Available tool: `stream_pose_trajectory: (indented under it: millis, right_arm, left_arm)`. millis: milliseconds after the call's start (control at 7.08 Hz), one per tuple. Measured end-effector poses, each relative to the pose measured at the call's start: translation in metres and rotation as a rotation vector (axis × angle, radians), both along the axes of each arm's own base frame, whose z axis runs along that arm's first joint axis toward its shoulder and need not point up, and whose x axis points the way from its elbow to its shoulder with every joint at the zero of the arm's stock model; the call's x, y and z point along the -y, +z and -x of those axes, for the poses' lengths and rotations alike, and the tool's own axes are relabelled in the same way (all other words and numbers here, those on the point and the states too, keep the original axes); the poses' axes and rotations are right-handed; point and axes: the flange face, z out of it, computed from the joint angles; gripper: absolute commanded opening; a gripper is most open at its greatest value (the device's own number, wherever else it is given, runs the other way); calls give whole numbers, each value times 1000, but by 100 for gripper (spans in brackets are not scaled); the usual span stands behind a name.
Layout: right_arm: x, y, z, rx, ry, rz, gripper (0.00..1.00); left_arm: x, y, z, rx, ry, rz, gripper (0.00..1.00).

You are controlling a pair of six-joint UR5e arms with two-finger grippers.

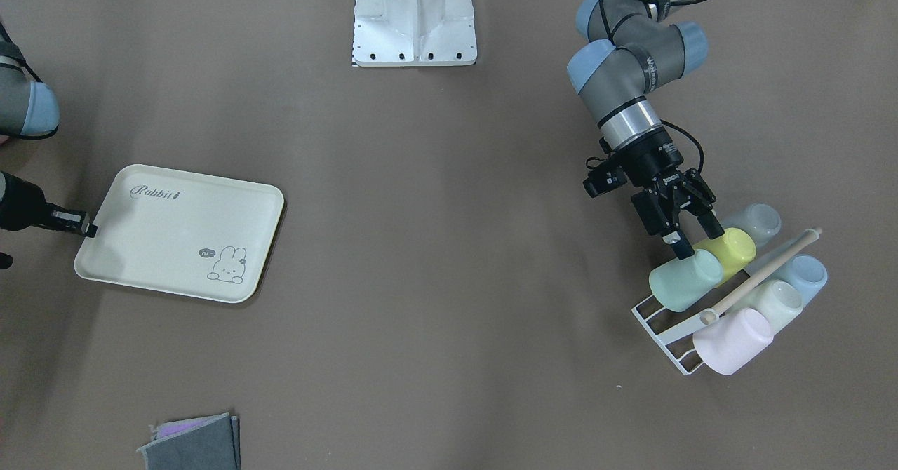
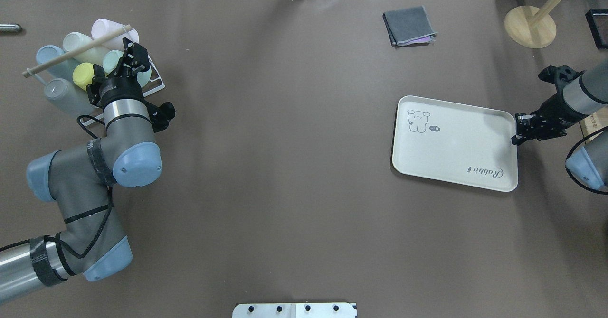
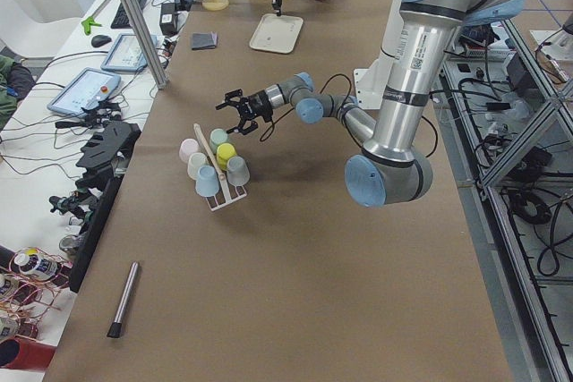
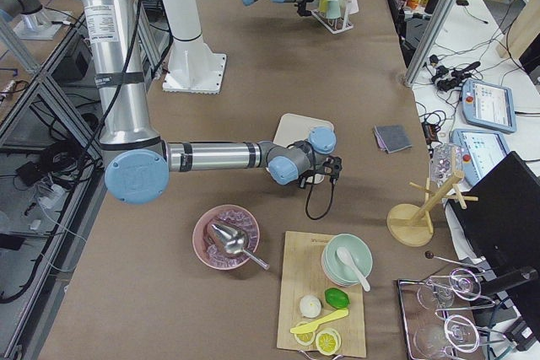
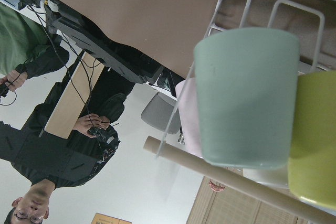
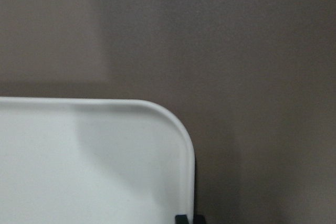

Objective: Pick up and place green cup on tray

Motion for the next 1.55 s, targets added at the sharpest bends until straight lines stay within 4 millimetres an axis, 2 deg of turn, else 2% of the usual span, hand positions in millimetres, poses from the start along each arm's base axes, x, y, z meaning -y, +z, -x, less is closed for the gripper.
stream_pose_trajectory:
  millis: [283, 565, 707, 848, 1130, 1272, 1554]
  right_arm:
    - [-1, -29, 0, 59, -18, -21, 0]
    - [2, -84, 11, 124, -36, -84, 0]
    - [3, -113, 29, 159, -56, -103, 0]
    - [6, -146, 59, 189, -85, -119, 0]
    - [-3, -205, 137, 224, -153, -148, 0]
    - [-12, -222, 170, 221, -174, -165, 0]
    - [-24, -243, 218, 206, -176, -163, 0]
  left_arm:
    - [4, 30, -16, 6, -2, -23, 99]
    - [6, 38, -22, 11, -1, -24, 99]
    - [7, 40, -25, 16, 1, -22, 99]
    - [9, 42, -29, 22, 2, -19, 99]
    - [15, 48, -41, 41, 1, -10, 99]
    - [18, 53, -45, 52, -1, -4, 99]
    - [22, 63, -48, 69, -6, 5, 98]
